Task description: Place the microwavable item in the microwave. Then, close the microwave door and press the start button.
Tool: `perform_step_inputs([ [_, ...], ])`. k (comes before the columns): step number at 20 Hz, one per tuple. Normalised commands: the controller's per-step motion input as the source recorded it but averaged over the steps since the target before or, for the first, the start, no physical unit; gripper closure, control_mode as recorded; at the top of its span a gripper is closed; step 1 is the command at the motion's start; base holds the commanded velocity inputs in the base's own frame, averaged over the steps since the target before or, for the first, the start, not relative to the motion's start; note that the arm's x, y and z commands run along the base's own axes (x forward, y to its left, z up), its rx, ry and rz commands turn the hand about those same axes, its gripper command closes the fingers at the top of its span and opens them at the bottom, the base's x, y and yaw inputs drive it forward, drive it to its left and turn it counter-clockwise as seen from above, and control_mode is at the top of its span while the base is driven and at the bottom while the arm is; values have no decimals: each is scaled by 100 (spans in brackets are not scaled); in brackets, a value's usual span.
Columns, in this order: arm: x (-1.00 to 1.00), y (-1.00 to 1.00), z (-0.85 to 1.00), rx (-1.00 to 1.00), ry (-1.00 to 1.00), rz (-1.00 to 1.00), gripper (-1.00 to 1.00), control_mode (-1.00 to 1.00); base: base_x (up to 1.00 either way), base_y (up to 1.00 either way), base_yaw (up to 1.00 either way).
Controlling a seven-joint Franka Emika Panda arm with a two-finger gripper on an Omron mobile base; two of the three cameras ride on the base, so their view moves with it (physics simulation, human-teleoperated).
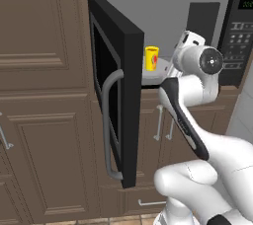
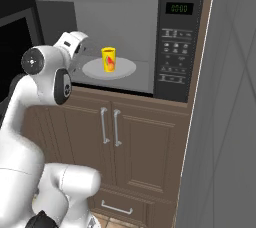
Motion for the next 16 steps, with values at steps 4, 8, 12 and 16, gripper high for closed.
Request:
perform_step_inputs([
  [4,-100,1,23,0,3,6,-100,-100,0,0,0],
  [8,-100,1,2,-1,0,7,-100,-100,0,0,0],
  [12,-100,3,0,-3,-1,5,-100,-100,0,0,0],
  [16,-100,21,1,-7,0,2,-100,-100,0,0,0],
])
